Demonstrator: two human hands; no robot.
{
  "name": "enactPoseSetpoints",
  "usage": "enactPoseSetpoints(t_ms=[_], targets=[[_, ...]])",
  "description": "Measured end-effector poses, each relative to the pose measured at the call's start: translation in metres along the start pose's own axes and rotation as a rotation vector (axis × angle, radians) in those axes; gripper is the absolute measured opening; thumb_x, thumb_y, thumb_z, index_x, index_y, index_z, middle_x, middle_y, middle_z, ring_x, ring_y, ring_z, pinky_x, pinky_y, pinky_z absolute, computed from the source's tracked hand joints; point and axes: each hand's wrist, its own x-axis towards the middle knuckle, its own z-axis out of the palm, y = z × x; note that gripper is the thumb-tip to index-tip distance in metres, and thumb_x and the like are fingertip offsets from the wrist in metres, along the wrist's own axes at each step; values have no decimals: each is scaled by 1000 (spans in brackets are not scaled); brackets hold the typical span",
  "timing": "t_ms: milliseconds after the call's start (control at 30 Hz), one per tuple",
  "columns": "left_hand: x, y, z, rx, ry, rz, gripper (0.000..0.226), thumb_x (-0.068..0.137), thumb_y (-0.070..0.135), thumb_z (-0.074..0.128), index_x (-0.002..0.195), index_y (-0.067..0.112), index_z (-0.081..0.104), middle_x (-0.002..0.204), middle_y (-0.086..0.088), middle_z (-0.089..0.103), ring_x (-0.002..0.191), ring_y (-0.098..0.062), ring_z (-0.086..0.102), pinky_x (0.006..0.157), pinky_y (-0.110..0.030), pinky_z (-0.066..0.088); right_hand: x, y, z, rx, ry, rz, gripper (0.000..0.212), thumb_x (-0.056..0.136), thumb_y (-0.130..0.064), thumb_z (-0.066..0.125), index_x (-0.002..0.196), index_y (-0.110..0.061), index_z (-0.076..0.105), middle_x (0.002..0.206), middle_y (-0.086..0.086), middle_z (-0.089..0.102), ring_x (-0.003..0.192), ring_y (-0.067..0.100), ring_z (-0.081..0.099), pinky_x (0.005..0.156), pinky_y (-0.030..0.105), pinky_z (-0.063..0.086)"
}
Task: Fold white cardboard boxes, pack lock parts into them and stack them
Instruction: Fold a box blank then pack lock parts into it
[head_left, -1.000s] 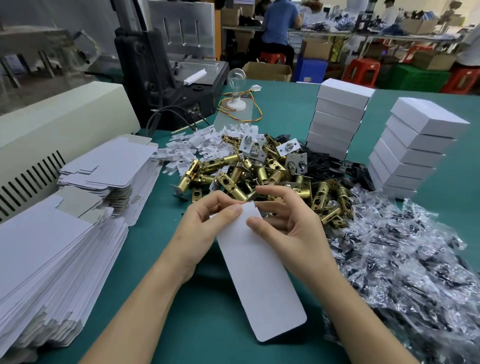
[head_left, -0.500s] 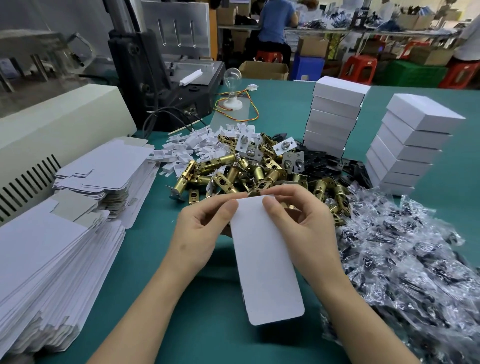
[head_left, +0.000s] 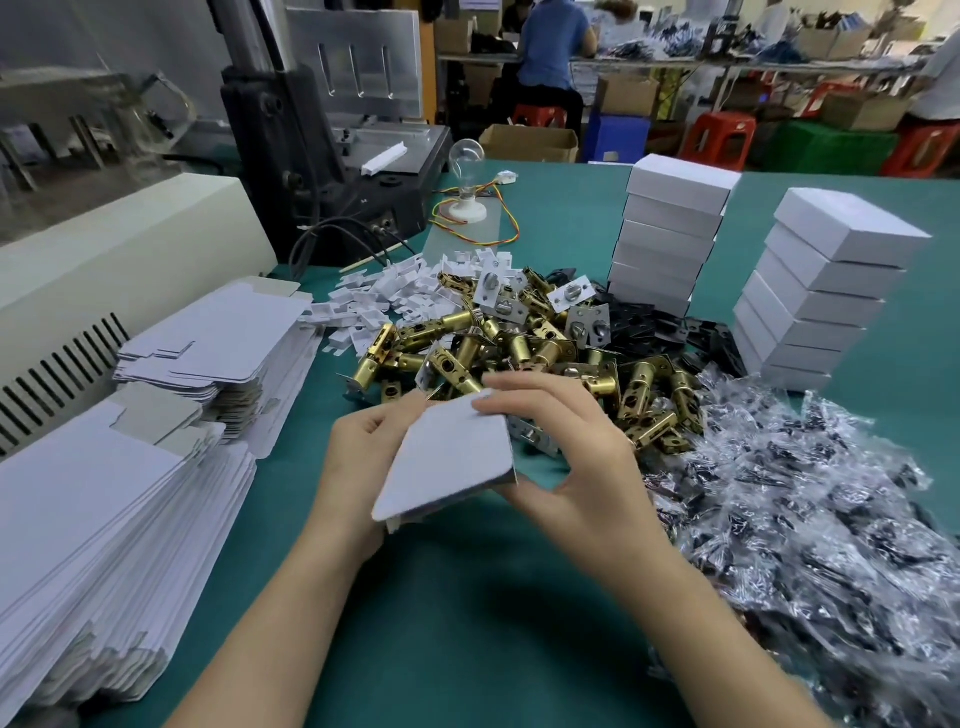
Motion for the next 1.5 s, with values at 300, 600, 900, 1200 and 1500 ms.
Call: enactPoseSetpoints(t_ms=[300,600,900,1200,1500], targets=[[-3,-7,-4,34,-266,535,44,93,78,52,108,44,75,103,11,77,89,-3,69,72,-16,52,0,5,-4,110,13,286,34,81,-37,83,109,-36,65,97,-21,73,87,4,70,69,23,55],[2,-15,-9,280,-472,487,30,73,46,87,101,50,77,102,14,79,91,-5,73,74,-27,60,4,6,-16,174,269,274,31,110,-31,41,111,-20,71,97,-9,74,93,17,71,74,33,57],[-1,-27,-1,431,-660,346,35,67,44,92,98,37,77,98,10,79,91,-4,73,77,-23,58,45,22,-49,-292,78,304,18,100,-14,62,107,-26,73,102,-11,70,99,10,64,85,34,54],[-1,-26,-2,421,-679,307,33,66,48,92,95,39,77,93,13,78,86,1,72,71,-16,53,102,20,-39,-796,-708,-62,33,96,-32,68,129,-36,67,114,-4,51,103,13,41,76,28,31],[0,-28,-3,420,-654,272,30,67,51,90,93,42,77,93,14,78,86,0,72,70,-17,52,119,12,-46,-860,-588,-40,25,101,-23,62,126,-23,69,119,1,64,113,22,59,89,42,53]])
